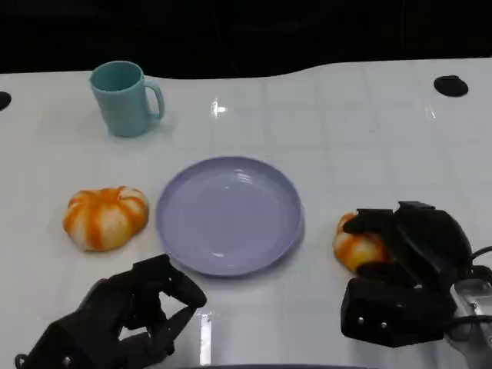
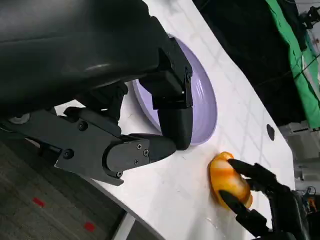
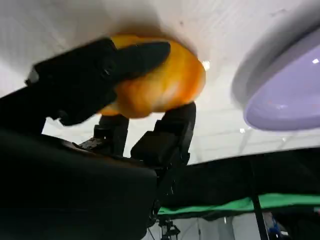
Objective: Grasp the bread from the table and place it into the plate.
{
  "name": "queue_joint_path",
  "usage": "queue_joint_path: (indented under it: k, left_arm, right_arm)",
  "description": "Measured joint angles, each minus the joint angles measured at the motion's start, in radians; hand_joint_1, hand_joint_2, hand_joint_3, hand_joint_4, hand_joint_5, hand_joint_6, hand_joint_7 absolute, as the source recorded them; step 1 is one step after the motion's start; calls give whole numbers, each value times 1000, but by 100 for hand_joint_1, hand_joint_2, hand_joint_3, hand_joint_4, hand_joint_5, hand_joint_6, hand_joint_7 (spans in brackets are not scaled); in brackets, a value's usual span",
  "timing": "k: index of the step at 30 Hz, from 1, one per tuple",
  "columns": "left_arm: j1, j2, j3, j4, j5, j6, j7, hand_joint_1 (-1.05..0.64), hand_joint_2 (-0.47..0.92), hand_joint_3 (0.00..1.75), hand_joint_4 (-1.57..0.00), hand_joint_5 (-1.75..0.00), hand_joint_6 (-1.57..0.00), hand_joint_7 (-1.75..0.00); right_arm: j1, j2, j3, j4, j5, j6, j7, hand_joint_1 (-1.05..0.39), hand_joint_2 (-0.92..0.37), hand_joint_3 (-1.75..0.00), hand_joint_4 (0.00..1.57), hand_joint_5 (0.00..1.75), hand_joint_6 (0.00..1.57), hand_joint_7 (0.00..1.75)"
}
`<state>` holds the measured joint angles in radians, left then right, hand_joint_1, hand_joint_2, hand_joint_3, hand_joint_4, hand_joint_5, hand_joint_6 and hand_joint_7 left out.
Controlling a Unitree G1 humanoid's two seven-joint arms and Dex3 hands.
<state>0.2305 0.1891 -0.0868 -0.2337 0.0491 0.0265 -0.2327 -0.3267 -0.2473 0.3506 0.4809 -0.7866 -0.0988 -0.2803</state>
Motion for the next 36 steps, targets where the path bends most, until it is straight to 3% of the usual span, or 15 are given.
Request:
queue_joint_path:
  k: [5, 12, 17, 21, 26, 29, 36]
  left_arm:
    - [0, 0, 0, -5, 2, 1, 0, -33, 85, 59, -73, -175, -62, -128]
    - [0, -2, 0, -9, 6, 2, 0, -32, 85, 58, -73, -175, -62, -129]
    - [0, -4, 0, -11, 6, 7, 0, -31, 85, 59, -74, -175, -62, -129]
    - [0, -5, 0, -12, 6, 7, 0, -31, 86, 59, -74, -175, -62, -129]
    - [0, -5, -1, -13, 9, 7, 0, -30, 86, 59, -74, -175, -62, -129]
    - [0, -5, -3, -13, 13, 7, 0, -29, 86, 59, -74, -175, -62, -130]
    - [1, -10, -7, -15, 17, 7, 0, -30, 85, 60, -75, -175, -62, -130]
  right_arm:
    - [-27, 0, 0, 20, 18, -37, -35, -11, -42, -109, 91, 175, 69, 173]
    - [-40, 0, -2, 29, 52, -90, -72, -9, -35, -121, 94, 175, 76, 165]
    - [-46, 1, -4, 28, 67, -119, -106, -8, -39, -107, 94, 175, 69, 174]
    - [-59, 9, -7, 3, 93, -139, -104, -4, -39, -109, 96, 175, 72, 171]
    - [-111, 44, -7, -24, 143, -185, -70, -5, -34, -120, 97, 175, 77, 158]
    - [-145, 70, -2, -22, 149, -201, -66, -8, -29, -128, 99, 175, 72, 173]
    - [-220, 156, 34, 71, 154, -228, -45, -11, -30, -134, 99, 175, 74, 169]
